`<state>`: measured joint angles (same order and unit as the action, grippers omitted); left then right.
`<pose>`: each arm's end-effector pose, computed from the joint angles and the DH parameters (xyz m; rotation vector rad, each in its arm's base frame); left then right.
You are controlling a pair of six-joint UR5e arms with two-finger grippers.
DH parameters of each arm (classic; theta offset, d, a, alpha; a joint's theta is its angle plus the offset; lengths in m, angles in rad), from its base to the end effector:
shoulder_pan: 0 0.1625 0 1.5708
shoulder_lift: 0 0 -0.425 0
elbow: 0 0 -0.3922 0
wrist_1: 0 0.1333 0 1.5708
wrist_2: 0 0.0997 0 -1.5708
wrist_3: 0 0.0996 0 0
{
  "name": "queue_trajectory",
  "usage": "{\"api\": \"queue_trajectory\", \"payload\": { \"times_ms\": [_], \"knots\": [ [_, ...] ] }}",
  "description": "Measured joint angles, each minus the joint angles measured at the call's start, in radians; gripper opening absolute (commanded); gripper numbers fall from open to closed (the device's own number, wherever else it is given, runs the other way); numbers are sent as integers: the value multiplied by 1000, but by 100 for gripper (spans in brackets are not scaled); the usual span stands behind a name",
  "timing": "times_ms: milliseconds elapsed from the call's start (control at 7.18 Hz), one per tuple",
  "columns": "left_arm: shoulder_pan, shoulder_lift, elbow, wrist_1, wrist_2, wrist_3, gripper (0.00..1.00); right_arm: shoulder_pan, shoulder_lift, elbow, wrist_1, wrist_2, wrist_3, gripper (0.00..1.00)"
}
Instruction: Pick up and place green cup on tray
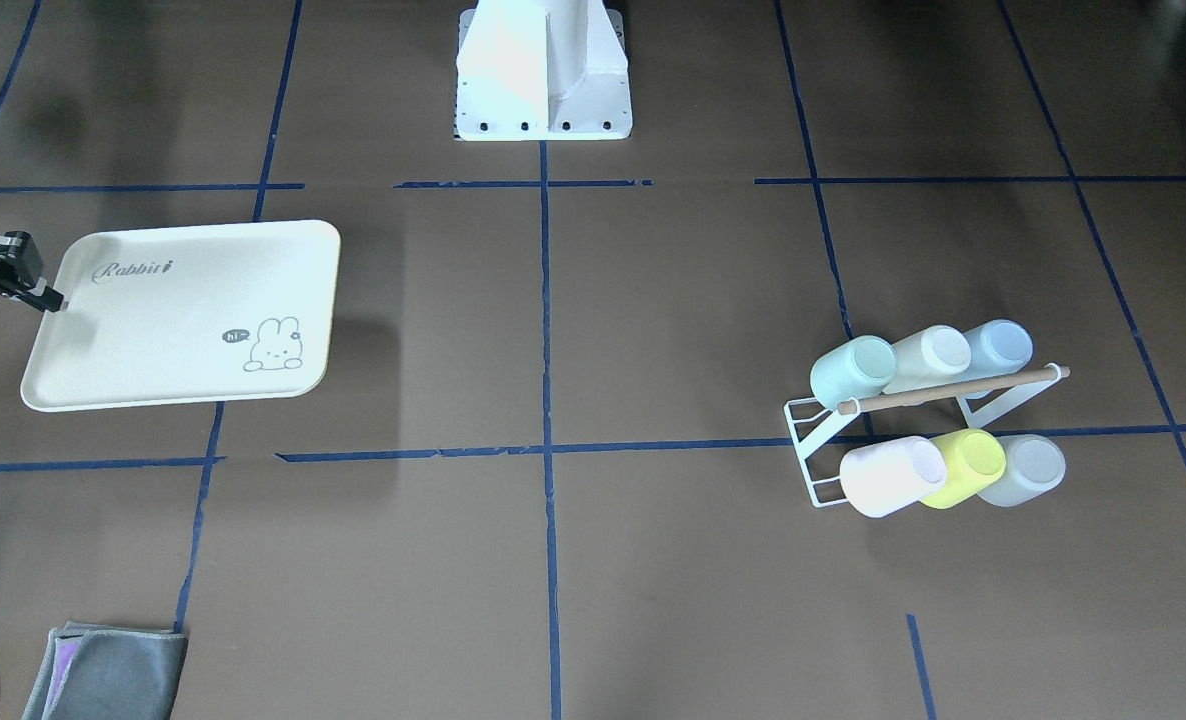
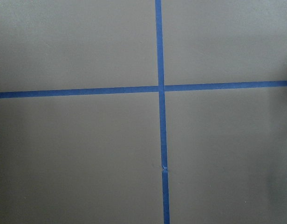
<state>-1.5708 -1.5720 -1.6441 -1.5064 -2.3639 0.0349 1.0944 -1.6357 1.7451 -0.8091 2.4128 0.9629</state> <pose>-0.0623 -0.4920 0.6272 0.0234 0.7929 0.0371 -0.1664 -0.4512 0.5102 0.0957 -1.1237 0.0674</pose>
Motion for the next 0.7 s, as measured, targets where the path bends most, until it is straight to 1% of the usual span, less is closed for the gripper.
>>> {"api": "queue_trajectory", "payload": {
  "times_ms": [139, 279, 557, 697],
  "knots": [
    [0, 1, 1, 0, 0, -2, 100, -46, 63, 6, -1, -11, 107, 0],
    [0, 1, 1, 0, 0, -5, 100, -122, 119, 8, -3, -60, 203, 0],
    [0, 0, 1, 0, -1, -8, 100, -331, 226, 8, -30, -259, 364, 0],
    [0, 0, 2, 0, -1, -9, 100, -415, 279, 8, -81, -346, 400, 0]
  ]
}}
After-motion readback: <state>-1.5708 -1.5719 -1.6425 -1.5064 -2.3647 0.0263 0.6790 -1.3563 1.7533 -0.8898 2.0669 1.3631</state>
